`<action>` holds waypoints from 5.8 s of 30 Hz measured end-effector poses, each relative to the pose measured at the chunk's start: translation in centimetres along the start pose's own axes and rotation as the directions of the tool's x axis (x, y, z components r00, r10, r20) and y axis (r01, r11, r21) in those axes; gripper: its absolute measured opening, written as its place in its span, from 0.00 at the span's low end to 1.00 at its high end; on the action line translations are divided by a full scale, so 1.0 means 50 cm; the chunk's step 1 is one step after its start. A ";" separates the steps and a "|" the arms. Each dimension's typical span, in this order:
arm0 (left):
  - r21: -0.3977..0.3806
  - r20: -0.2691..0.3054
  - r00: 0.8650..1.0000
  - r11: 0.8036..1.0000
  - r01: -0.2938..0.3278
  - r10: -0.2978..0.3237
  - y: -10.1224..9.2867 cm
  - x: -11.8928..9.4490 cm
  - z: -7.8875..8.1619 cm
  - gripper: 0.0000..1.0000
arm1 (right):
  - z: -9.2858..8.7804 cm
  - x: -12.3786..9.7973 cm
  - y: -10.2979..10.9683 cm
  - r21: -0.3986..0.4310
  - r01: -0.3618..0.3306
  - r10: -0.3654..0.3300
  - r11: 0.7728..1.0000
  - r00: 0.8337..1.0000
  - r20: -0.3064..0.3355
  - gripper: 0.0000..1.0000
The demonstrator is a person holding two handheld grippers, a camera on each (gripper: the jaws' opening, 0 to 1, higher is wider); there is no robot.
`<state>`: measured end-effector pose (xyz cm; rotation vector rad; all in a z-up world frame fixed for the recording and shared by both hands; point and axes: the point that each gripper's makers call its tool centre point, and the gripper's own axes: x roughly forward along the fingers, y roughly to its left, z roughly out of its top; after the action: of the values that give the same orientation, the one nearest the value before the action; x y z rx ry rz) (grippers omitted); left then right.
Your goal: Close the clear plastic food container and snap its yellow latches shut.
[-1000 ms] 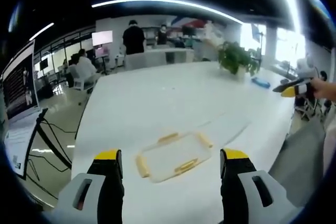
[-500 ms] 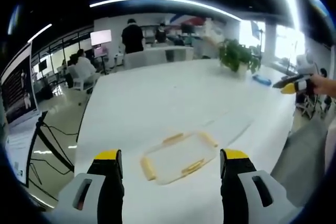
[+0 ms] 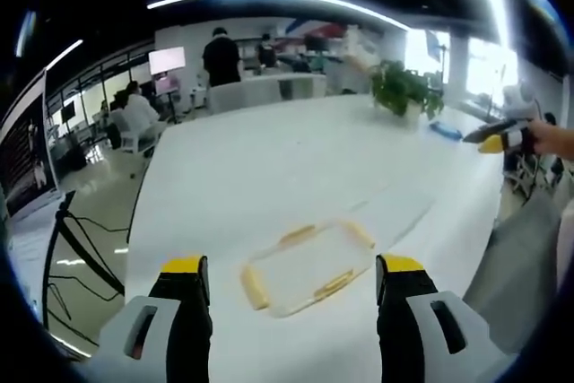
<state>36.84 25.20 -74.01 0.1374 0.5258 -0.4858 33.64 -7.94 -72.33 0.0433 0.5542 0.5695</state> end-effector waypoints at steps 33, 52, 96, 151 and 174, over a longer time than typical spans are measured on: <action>0.142 -0.072 0.991 0.982 0.123 -0.113 0.008 0.040 -0.008 0.73 | 0.003 0.091 0.055 -0.100 -0.109 0.103 0.989 0.992 -0.067 0.57; 0.284 -0.166 0.971 0.934 0.216 -0.174 0.019 0.064 -0.028 0.71 | 0.044 0.151 0.104 -0.153 -0.239 0.228 0.959 0.970 -0.084 0.57; 0.411 -0.386 0.893 0.824 0.391 -0.231 0.050 0.123 -0.124 0.67 | -0.012 0.292 0.220 -0.337 -0.495 0.397 0.801 0.861 -0.320 0.57; 0.504 -0.613 0.742 0.588 0.633 -0.272 0.085 0.194 -0.215 0.52 | -0.148 0.440 0.220 -0.481 -0.684 0.294 0.548 0.696 -0.655 0.55; 0.471 -0.665 0.671 0.512 0.718 -0.329 0.074 0.187 -0.220 0.41 | -0.176 0.465 0.205 -0.523 -0.704 0.187 0.481 0.665 -0.723 0.43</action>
<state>40.73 27.33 -88.22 0.9030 0.8849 -1.3219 40.34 11.90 -89.21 -0.8989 0.8634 1.3949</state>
